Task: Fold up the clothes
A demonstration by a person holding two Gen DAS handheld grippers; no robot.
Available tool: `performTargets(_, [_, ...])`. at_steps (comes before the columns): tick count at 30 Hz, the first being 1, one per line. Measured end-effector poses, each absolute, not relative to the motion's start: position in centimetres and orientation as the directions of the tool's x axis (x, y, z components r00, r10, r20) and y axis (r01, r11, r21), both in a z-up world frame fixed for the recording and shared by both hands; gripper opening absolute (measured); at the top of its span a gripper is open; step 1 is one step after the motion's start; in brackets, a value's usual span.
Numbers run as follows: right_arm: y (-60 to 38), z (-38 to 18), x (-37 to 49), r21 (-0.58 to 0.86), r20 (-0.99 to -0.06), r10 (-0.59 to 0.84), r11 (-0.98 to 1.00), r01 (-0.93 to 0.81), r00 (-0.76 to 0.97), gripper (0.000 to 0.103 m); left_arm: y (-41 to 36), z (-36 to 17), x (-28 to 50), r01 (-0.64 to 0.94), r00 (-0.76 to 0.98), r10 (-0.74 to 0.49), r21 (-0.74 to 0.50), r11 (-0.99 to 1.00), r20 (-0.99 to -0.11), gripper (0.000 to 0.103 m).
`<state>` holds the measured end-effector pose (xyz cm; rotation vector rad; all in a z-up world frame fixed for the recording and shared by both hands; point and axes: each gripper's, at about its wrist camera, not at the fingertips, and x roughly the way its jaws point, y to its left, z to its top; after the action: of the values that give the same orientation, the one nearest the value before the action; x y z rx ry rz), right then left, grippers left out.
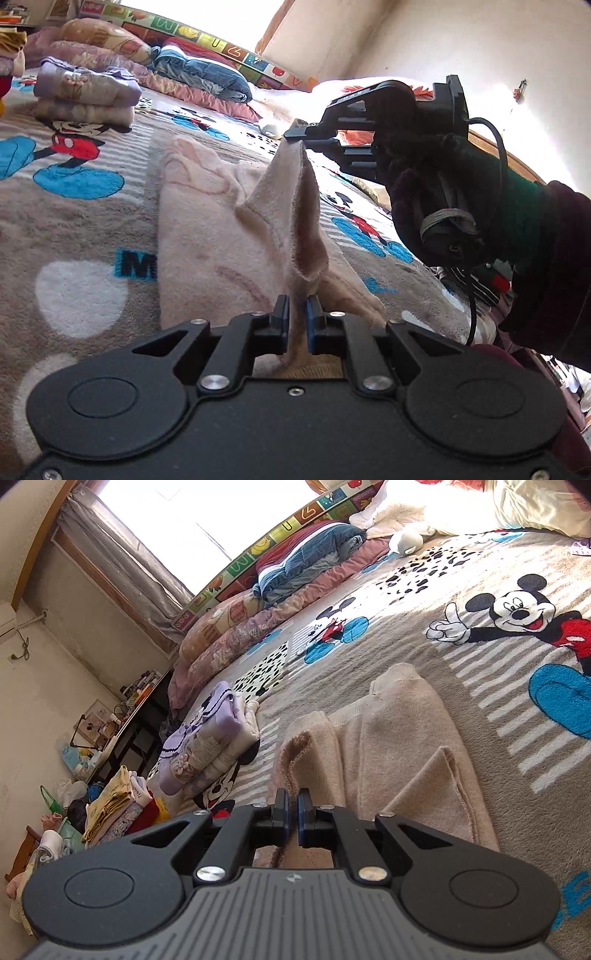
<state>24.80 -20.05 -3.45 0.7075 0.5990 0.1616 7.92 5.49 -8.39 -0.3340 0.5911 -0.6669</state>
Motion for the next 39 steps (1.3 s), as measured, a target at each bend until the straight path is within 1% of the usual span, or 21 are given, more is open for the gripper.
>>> performTargets(5, [-17.3, -3.4, 25.9, 0.623, -0.474, 0.352, 0.782, 0.025, 0.807, 0.007, 7.8, -9.1, 8.4, 0.403, 0.612, -0.679, -0.58, 0.708, -0.405, 0.008])
performTargets(7, [-16.1, -3.6, 26.6, 0.607, -0.488, 0.36, 0.794, 0.013, 0.795, 0.007, 8.0, -9.1, 8.3, 0.409, 0.605, -0.683, -0.577, 0.707, -0.409, 0.008])
performTargets(10, [-14.6, -4.0, 27.2, 0.58, -0.502, 0.364, 0.815, -0.007, 0.785, 0.007, 7.9, -8.6, 7.8, 0.442, 0.592, -0.707, -0.579, 0.686, -0.386, 0.009])
performTargets(11, [-14.2, -4.1, 27.4, 0.579, -0.511, 0.37, 0.816, -0.008, 0.776, 0.007, 7.9, -8.4, 7.6, 0.449, 0.589, -0.714, -0.582, 0.678, -0.378, 0.015])
performTargets(12, [-13.7, -4.4, 27.8, 0.578, -0.524, 0.378, 0.816, -0.007, 0.764, 0.01, 7.7, -8.3, 7.5, 0.455, 0.59, -0.714, -0.576, 0.679, -0.376, 0.022])
performTargets(13, [-13.4, -4.6, 27.9, 0.577, -0.53, 0.385, 0.816, -0.011, 0.755, 0.011, 7.5, -8.2, 7.5, 0.46, 0.591, -0.715, -0.571, 0.68, -0.375, 0.045])
performTargets(14, [-13.0, -4.8, 28.1, 0.577, -0.537, 0.394, 0.817, -0.016, 0.746, 0.011, 7.3, -8.1, 7.4, 0.466, 0.591, -0.715, -0.566, 0.681, -0.373, 0.056])
performTargets(15, [-12.7, -4.9, 28.4, 0.578, -0.543, 0.403, 0.815, -0.02, 0.737, 0.012, 7.1, -8.0, 7.3, 0.471, 0.591, -0.715, -0.56, 0.682, -0.373, 0.056])
performTargets(17, [-12.7, -4.9, 28.5, 0.622, -0.524, 0.449, 0.782, -0.035, 0.724, 0.018, 6.7, -8.0, 7.4, 0.475, 0.586, -0.714, -0.551, 0.686, -0.384, 0.056])
performTargets(19, [-13.3, -4.3, 28.3, 0.651, -0.489, 0.483, 0.757, -0.065, 0.726, 0.031, 6.5, -8.1, 7.4, 0.478, 0.581, -0.714, -0.545, 0.688, -0.391, 0.056])
performTargets(21, [-14.2, -3.4, 28.0, 0.628, -0.476, 0.491, 0.771, -0.109, 0.729, 0.035, 6.4, -8.3, 7.7, 0.469, 0.578, -0.711, -0.55, 0.691, -0.4, 0.056])
performTargets(27, [-17.8, -3.6, 28.0, 0.506, -0.516, 0.436, 0.85, -0.148, 0.737, 0.038, 6.0, -8.4, 8.3, 0.442, 0.577, -0.71, -0.577, 0.687, -0.403, 0.056])
performTargets(30, [-17.7, -4.7, 28.0, 0.431, -0.538, 0.451, 0.873, -0.227, 0.712, 0.038, 5.5, -8.1, 8.7, 0.436, 0.582, -0.706, -0.578, 0.69, -0.403, 0.056])
performTargets(35, [-15.6, -5.9, 29.2, 0.342, -0.565, 0.531, 0.847, -0.406, 0.632, 0.038, 4.7, -8.4, 9.2, 0.399, 0.6, -0.679, -0.578, 0.712, -0.422, 0.056])
performTargets(36, [-15.3, -6.1, 29.7, 0.33, -0.573, 0.54, 0.841, -0.429, 0.617, 0.04, 4.7, -8.5, 9.3, 0.387, 0.603, -0.674, -0.582, 0.715, -0.427, 0.055])
performTargets(37, [-15.1, -6.2, 30.1, 0.325, -0.574, 0.551, 0.832, -0.449, 0.606, 0.043, 4.7, -8.6, 9.4, 0.38, 0.602, -0.672, -0.585, 0.716, -0.431, 0.054])
performTargets(38, [-14.8, -6.2, 30.4, 0.32, -0.575, 0.562, 0.824, -0.468, 0.595, 0.043, 4.6, -8.7, 9.5, 0.373, 0.599, -0.67, -0.587, 0.718, -0.439, 0.049])
performTargets(39, [-14.9, -6.3, 30.9, 0.329, -0.568, 0.578, 0.812, -0.483, 0.586, 0.043, 4.6, -8.8, 9.6, 0.37, 0.596, -0.67, -0.589, 0.719, -0.443, 0.047])
